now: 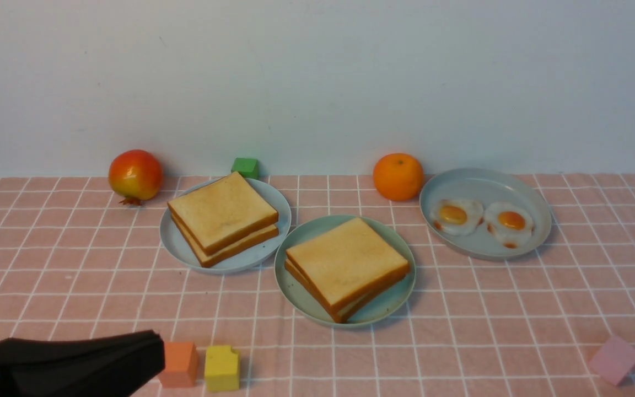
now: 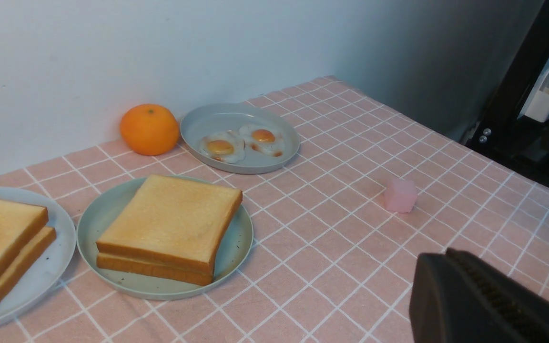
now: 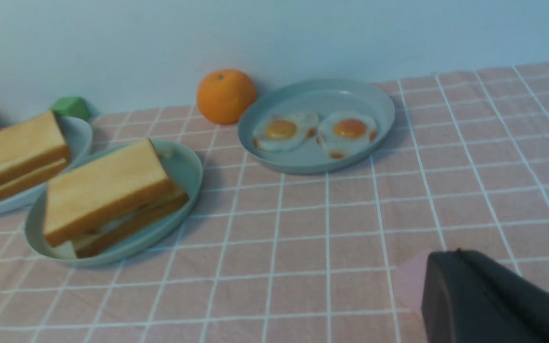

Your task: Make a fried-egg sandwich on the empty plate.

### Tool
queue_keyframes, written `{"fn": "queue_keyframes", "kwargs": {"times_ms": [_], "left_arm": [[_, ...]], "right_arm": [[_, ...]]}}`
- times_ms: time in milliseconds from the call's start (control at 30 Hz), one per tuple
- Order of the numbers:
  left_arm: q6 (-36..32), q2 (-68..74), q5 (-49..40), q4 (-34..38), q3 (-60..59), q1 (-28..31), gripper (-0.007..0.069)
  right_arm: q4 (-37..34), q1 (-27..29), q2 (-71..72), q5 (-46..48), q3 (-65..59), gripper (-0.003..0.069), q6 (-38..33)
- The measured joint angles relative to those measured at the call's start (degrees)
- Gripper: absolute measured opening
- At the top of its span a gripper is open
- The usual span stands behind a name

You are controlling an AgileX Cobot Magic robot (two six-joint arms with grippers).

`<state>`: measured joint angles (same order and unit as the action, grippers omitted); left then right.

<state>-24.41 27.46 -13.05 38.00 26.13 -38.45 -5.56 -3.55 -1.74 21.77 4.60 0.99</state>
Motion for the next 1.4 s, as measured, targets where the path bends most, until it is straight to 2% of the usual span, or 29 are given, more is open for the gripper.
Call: {"fn": "queue_keyframes", "kwargs": {"times_ms": [100, 267, 1200, 1300, 1333, 1400], "left_arm": [[0.0, 0.0, -0.15, 0.05, 0.0, 0.0, 0.0013], [-0.06, 0.0, -0.87, 0.05, 0.0, 0.0, 0.0013], [-0.06, 0.0, -1.2, 0.05, 0.0, 0.0, 0.0013], [0.0, 0.0, 1.69, -0.55, -0.82, 0.0, 0.0013], [0.91, -0.27, 5.91, -3.21, -2.37, 0.59, 0.0013], [2.34, -1.06, 8.7, -5.82, -3.8, 1.64, 0.0013]], "right_arm": [[1.2, 0.73, 2.17, 0.07, -5.77, 0.0001, -0.15], [2.99, 1.13, 2.46, 0.95, -5.85, 0.0004, -0.3], [2.99, 1.13, 2.51, 0.95, -5.85, 0.0022, -0.3], [2.99, 1.13, 2.51, 0.95, -5.85, 0.0022, -0.3], [2.99, 1.13, 2.51, 0.95, -5.85, 0.0024, -0.3], [2.99, 1.13, 2.51, 0.95, -5.85, 0.0025, -0.3]]}}
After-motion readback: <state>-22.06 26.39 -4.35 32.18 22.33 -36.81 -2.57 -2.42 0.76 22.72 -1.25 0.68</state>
